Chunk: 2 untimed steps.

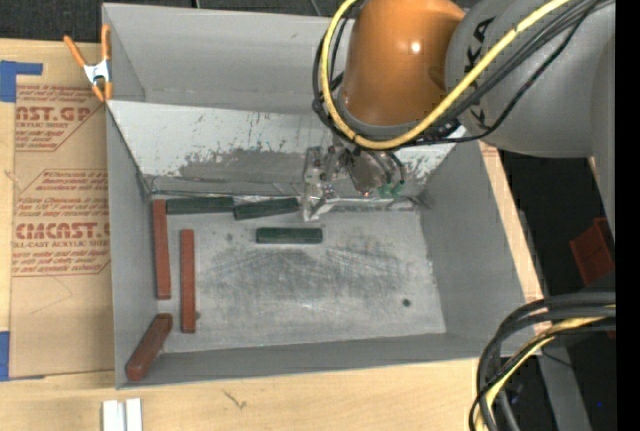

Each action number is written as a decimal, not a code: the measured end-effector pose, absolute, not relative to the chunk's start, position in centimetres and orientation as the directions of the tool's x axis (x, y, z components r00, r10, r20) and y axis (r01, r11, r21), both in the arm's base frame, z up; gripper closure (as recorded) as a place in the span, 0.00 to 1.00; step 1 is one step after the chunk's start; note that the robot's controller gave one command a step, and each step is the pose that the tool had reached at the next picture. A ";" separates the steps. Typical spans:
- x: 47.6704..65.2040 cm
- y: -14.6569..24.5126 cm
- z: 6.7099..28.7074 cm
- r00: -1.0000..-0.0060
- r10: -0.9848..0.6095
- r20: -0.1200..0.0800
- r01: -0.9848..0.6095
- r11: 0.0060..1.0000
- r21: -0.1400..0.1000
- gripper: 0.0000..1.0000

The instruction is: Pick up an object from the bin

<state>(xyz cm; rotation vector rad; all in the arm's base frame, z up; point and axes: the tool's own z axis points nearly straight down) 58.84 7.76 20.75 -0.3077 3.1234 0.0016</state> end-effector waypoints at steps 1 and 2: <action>59.3 7.7 13.4 -0.987 -0.159 -0.001 -0.159 0.987 0.001 0.00; 59.3 7.7 13.4 -0.987 -0.158 -0.002 -0.158 0.987 0.001 0.00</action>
Offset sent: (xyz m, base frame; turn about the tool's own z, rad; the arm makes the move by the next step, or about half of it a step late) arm 0.0000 0.0000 0.0000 0.0000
